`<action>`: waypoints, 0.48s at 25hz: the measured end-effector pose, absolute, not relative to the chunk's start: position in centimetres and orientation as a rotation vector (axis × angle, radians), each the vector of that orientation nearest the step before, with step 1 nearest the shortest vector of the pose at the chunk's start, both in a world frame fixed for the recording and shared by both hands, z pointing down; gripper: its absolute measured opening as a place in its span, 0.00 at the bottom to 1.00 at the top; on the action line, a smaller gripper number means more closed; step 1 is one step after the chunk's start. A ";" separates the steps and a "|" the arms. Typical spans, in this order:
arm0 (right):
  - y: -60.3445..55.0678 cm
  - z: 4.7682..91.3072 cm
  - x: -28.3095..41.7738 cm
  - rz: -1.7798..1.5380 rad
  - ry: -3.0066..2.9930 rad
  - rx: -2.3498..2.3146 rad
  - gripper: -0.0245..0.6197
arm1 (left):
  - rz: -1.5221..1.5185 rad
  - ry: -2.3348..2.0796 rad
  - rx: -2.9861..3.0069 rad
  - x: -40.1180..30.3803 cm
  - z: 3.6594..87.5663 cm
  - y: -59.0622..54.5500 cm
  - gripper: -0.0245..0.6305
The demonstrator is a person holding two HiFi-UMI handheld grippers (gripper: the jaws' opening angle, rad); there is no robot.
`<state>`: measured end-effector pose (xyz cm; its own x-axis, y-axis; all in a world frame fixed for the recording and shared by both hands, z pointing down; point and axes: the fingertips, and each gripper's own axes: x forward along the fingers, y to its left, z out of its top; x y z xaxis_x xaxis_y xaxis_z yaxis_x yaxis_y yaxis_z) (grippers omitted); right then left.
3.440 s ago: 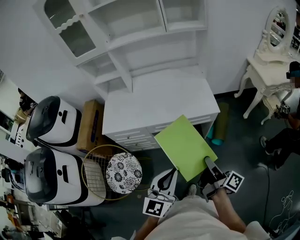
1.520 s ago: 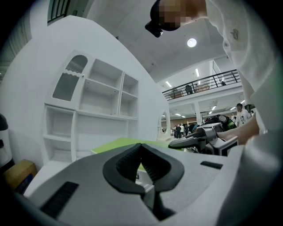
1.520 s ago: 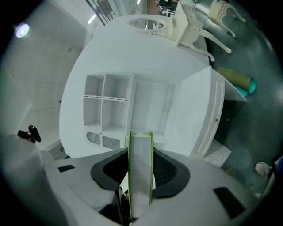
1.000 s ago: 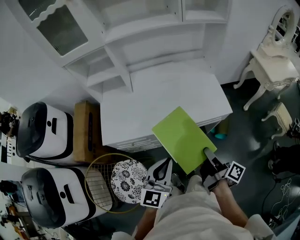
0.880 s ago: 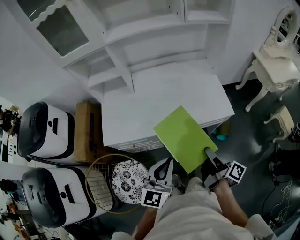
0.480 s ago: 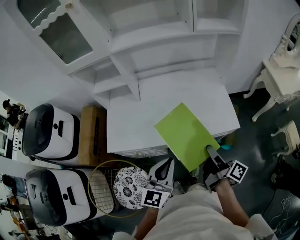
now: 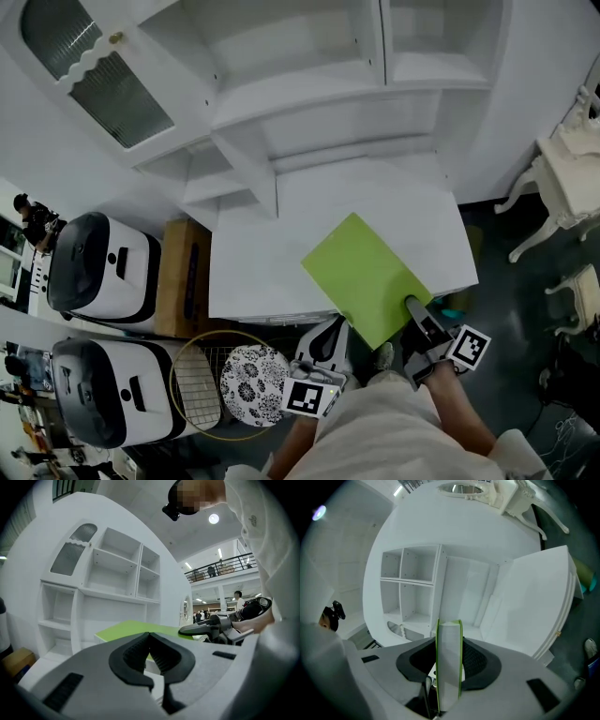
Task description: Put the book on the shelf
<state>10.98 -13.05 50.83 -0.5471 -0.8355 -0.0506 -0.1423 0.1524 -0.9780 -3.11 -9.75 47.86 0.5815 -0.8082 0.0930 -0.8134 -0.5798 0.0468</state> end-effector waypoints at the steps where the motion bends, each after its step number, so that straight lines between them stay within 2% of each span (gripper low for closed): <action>1: -13.4 50.9 11.3 -1.438 1.824 -0.932 0.27 | 0.089 -1.398 2.710 -2.6 47.9 -10.1 0.04; 12: -16.0 52.2 13.4 -1.498 1.821 -0.912 0.27 | 0.020 -1.490 2.667 -1.3 46.5 -12.6 0.04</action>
